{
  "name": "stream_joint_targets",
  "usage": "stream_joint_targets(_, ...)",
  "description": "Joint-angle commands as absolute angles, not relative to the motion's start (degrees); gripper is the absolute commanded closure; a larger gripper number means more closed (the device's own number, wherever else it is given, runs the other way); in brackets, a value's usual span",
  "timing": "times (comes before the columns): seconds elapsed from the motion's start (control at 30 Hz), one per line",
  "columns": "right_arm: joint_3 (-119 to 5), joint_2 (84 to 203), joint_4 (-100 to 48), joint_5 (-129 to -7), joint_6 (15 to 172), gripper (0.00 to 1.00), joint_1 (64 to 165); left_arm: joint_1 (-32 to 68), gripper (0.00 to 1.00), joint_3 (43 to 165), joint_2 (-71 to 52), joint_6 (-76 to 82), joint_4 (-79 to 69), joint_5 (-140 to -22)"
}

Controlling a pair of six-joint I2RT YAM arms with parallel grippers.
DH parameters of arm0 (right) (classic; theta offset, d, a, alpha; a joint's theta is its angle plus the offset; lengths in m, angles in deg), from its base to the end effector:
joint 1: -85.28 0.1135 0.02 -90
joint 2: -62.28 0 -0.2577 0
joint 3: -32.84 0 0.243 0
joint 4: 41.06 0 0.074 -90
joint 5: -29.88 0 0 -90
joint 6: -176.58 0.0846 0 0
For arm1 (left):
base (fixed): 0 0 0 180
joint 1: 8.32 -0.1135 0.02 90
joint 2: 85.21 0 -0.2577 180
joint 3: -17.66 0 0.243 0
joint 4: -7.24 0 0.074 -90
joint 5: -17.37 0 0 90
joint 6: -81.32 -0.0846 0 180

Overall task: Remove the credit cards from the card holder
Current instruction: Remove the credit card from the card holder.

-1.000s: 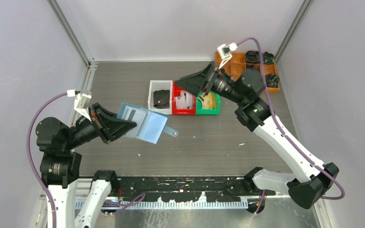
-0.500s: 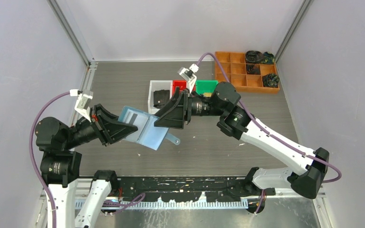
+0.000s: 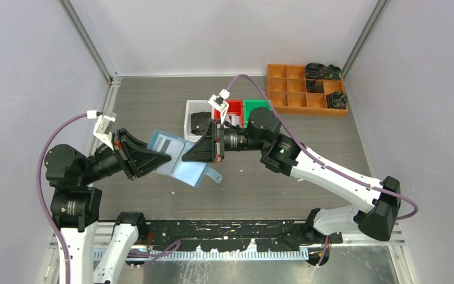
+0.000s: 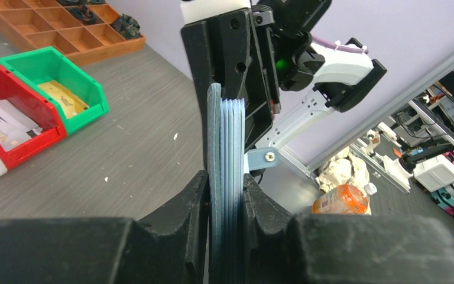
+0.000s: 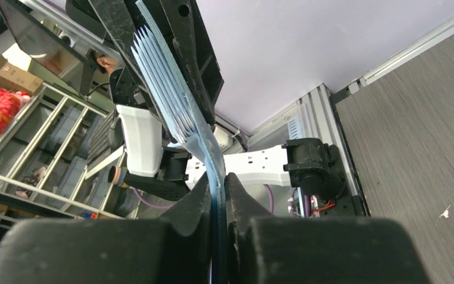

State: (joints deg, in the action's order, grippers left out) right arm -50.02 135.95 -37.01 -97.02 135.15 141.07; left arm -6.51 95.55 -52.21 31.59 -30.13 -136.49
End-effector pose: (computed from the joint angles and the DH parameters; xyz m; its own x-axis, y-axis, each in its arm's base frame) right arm 0.1427 0.3002 0.4123 -0.7146 0.0153 -0.6994 -0.6978 -0.0853 0.7112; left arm 0.0839 -0.0786 0.4399 -0.4842 -0.2696 -0.8324 0.7739 0.3119 -0.5512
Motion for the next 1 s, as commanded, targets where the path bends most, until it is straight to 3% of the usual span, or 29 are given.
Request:
stream_joint_targets(0.0,-53.2,135.4,-36.0,-91.8,134.5,0.89,141.8,-6.3,0.8,95.7,-52.8,31.9,-26.7,-135.4)
stream_joint_targets(0.07,-53.3,135.2,-35.8,-90.5,134.8,0.94,141.8,-6.3,0.61,95.3,-53.1,31.8,-26.7,-135.6)
stream_joint_targets(0.2,-52.8,134.2,-35.3,-89.0,134.2,0.98,141.8,-6.3,0.52,95.2,-53.4,30.9,-27.7,-135.5)
stream_joint_targets(0.6,-53.5,133.5,-34.8,-89.4,135.2,0.99,141.8,-6.3,0.54,95.3,-54.3,29.1,-29.1,-134.8)
stream_joint_targets(0.97,-55.3,133.4,-33.9,-89.1,135.8,0.99,144.2,-6.3,0.52,95.4,-55.9,18.7,-37.3,-118.9)
